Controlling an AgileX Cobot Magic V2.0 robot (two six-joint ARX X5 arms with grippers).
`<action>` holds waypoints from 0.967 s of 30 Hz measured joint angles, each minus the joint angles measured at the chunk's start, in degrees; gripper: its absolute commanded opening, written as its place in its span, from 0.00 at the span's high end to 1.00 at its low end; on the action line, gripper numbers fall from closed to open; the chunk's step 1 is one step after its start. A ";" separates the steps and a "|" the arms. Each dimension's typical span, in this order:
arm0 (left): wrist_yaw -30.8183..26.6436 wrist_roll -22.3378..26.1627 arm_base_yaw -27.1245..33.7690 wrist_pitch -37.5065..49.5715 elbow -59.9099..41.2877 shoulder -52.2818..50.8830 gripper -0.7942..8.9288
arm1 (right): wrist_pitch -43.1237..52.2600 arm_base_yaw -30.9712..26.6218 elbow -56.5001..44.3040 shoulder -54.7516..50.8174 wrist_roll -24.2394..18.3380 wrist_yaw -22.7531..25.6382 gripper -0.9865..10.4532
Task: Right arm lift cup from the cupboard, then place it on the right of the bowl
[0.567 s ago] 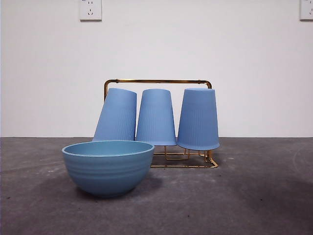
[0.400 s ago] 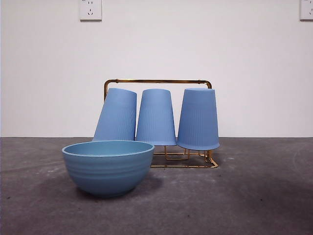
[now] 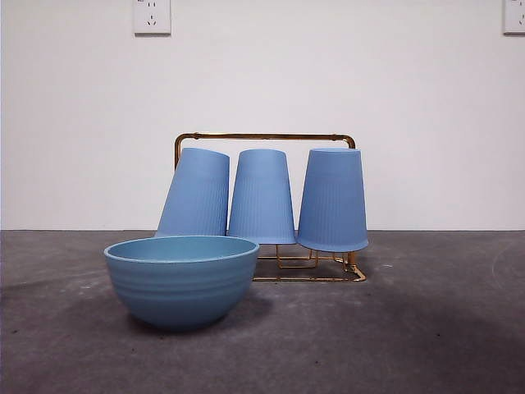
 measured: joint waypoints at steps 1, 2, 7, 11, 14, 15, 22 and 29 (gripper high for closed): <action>0.66 0.09 -0.07 -1.31 2.43 2.03 0.91 | -1.42 0.04 1.81 1.16 0.17 -1.22 0.90; 1.16 0.28 -0.17 -2.29 4.59 3.74 0.91 | -2.80 0.15 3.50 2.32 0.20 -2.43 0.90; 6.75 2.78 -0.74 -7.98 16.63 13.44 0.91 | -9.60 0.31 13.09 9.27 -0.94 -8.81 0.90; 11.72 4.81 -1.95 -13.64 25.09 20.65 0.91 | -15.10 0.31 20.76 16.17 -4.66 -14.45 0.90; 16.06 7.58 -3.06 -19.91 30.91 25.53 0.91 | -19.08 0.68 26.10 21.22 -8.33 -18.51 0.90; 17.53 8.66 -3.54 -22.14 32.87 27.08 0.91 | -20.44 1.11 27.98 22.95 -9.77 -19.30 0.90; 23.63 16.55 -7.78 -29.27 40.30 32.83 0.91 | -28.09 6.73 37.88 32.37 -22.23 -21.94 0.90; 24.81 19.32 -9.66 -29.22 40.54 32.85 0.83 | -27.98 9.53 38.58 33.86 -27.04 -21.90 0.88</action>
